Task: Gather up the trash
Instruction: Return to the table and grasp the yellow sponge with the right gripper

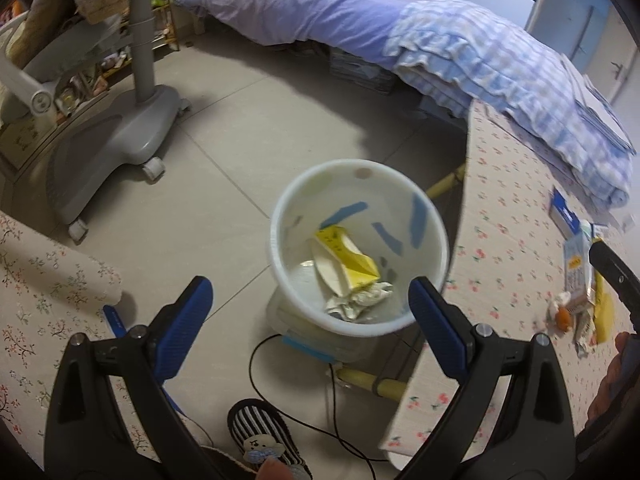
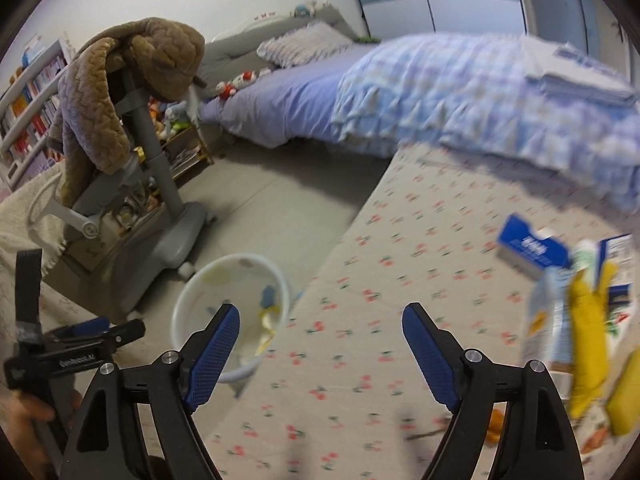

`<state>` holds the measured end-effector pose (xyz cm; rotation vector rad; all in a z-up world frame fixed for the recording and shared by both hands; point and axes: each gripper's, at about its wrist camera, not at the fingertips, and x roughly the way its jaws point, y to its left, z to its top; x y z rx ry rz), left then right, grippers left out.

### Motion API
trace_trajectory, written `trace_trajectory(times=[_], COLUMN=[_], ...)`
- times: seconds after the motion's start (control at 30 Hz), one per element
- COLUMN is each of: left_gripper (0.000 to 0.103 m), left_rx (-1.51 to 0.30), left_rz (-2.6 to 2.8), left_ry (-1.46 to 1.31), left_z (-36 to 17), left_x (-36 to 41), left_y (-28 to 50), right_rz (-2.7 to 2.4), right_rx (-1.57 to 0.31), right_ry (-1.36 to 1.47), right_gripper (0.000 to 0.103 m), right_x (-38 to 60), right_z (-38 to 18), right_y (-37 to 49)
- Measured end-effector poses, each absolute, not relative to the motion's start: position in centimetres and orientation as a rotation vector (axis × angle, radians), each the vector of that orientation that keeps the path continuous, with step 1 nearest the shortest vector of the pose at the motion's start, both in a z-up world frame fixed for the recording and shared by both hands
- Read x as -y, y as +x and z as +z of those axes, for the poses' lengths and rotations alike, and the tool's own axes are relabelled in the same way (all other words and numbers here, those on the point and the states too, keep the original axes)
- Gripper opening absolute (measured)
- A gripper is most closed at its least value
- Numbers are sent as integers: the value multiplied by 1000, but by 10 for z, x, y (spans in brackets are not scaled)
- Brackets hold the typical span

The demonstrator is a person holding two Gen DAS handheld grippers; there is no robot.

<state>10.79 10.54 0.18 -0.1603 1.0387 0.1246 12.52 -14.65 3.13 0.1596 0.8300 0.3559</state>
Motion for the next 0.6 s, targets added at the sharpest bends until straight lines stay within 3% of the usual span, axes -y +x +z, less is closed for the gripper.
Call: trace_trajectory(times=[0.33,0.6], left_gripper=[98,98], left_rx=[-1018,-1007], left_rz=[34,-20], left_ry=[-120,-73], left_z=[8,10], left_x=[-56,-12], left_y=[110,116], right_rz=[242,46], right_rx=[-841,-867], right_ry=[122,191], right_gripper=[103,103], right_x=[224,315], right_z=[34,27], right_y=[109,100])
